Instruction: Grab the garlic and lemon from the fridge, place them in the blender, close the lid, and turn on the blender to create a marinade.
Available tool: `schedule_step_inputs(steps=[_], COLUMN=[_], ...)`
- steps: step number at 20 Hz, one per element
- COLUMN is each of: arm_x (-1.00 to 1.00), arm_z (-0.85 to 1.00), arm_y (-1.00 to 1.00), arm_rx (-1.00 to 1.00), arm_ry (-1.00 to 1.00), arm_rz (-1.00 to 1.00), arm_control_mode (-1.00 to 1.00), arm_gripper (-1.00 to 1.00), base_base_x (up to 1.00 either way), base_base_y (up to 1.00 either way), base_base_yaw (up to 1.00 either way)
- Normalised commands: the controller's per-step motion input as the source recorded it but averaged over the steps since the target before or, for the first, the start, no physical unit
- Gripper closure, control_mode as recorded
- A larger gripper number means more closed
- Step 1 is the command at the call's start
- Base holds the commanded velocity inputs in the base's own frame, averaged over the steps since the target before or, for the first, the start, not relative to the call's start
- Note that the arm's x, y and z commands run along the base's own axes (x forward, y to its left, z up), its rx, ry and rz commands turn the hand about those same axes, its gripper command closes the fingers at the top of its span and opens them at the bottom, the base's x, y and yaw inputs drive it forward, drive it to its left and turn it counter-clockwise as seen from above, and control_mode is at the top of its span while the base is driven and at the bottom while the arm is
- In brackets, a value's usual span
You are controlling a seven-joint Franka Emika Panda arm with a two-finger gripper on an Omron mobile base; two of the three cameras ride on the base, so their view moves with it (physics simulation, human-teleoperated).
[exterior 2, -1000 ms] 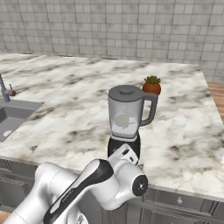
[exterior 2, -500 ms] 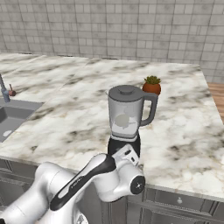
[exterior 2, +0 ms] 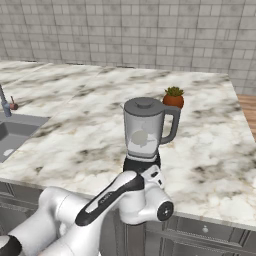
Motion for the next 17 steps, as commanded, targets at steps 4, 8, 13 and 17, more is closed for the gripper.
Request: schedule_step_inputs(steps=[4,8,13,17], arm_x=[0.20,-0.62,-0.51,-0.43], arm_z=[0.00,0.17,0.65,0.89], arm_y=[-0.05,0.00,0.00,0.00], arm_rx=[0.00,0.00,0.00,0.00], arm_ry=[-0.01,-0.13,-0.09,-0.03], arm_rz=[0.00,0.00,0.00,0.00], arm_control_mode=[-1.00,-1.00,-1.00,-1.00], arm_gripper=[-1.00,-1.00,-1.00,-1.00], base_base_x=[0.00,0.00,0.00,0.00], base_base_y=[0.00,0.00,0.00,0.00], base_base_yaw=[0.00,0.00,0.00,0.00])
